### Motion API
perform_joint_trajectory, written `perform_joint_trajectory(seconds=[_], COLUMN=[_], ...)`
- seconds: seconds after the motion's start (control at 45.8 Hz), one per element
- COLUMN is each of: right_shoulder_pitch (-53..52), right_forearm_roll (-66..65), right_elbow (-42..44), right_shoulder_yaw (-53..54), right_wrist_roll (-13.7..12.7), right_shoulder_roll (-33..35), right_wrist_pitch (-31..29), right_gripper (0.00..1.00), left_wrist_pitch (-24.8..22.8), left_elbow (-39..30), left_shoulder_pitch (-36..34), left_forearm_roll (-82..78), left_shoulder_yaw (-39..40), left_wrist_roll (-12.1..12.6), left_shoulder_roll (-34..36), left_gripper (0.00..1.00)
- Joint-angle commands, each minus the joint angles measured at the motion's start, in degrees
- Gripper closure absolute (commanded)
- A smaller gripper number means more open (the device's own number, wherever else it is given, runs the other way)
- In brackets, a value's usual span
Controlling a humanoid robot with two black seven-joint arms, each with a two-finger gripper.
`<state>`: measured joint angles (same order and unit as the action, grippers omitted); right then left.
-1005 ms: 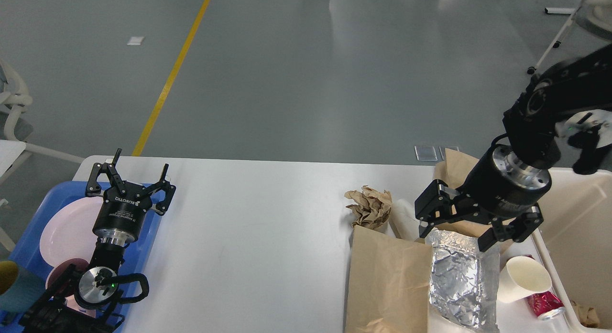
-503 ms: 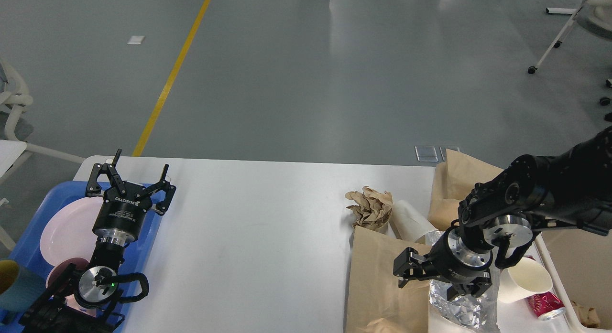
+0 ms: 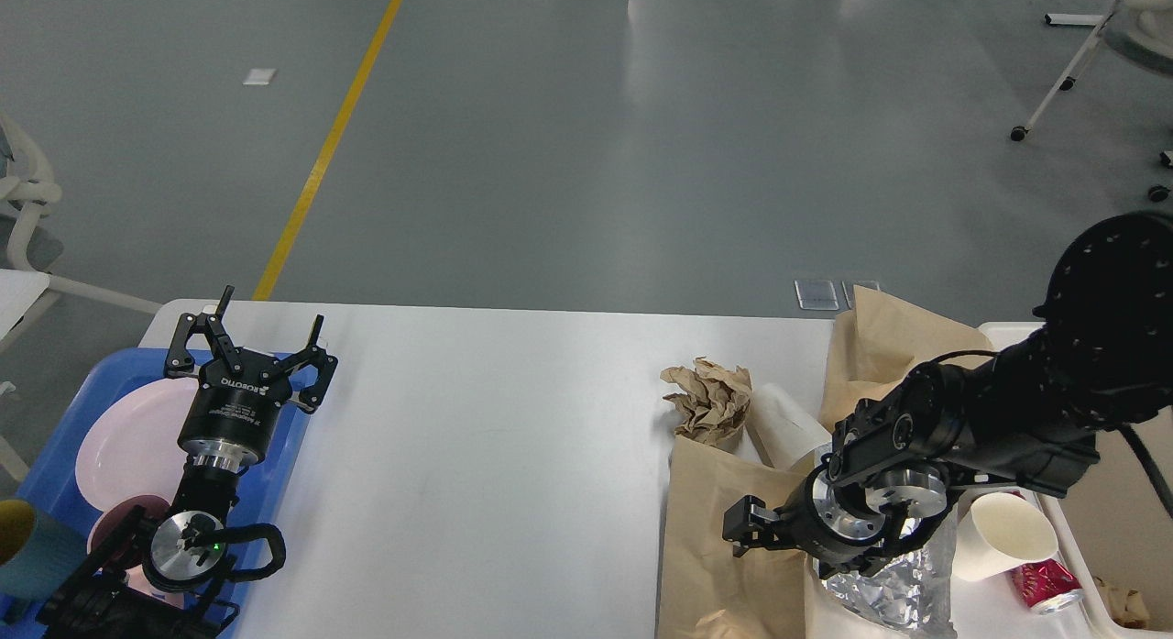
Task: Tidy desktop
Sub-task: 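Lower the right gripper onto the brown paper bag near the foil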
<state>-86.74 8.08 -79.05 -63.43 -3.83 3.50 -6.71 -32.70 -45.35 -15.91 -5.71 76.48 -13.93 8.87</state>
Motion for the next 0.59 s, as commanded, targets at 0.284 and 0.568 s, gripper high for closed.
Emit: perform_joint_trajectory(seconds=[0.284,0.568], right_shoulder_pitch=[2.2,1.4], right_forearm_roll=[0.3,0.5], right_elbow=[0.0,-0.7], right_shoulder_yaw=[1.6,1.5], right_wrist_roll=[-0.3,-0.7], right_shoulder_roll=[-1.3,-0.3], right_wrist_pitch=[1.9,1.7], right_gripper=[0.68,1.00], left_wrist_pitch=[0.0,0.0], left_elbow=[0.0,0.0], left_shoulder_pitch=[0.0,0.0], left_forearm_roll=[0.0,0.0], left_shoulder_yaw=[0.1,0.1], left_wrist_roll=[0.0,0.0], left_shoulder_roll=[0.0,0.0], left_gripper=[0.04,0.04])
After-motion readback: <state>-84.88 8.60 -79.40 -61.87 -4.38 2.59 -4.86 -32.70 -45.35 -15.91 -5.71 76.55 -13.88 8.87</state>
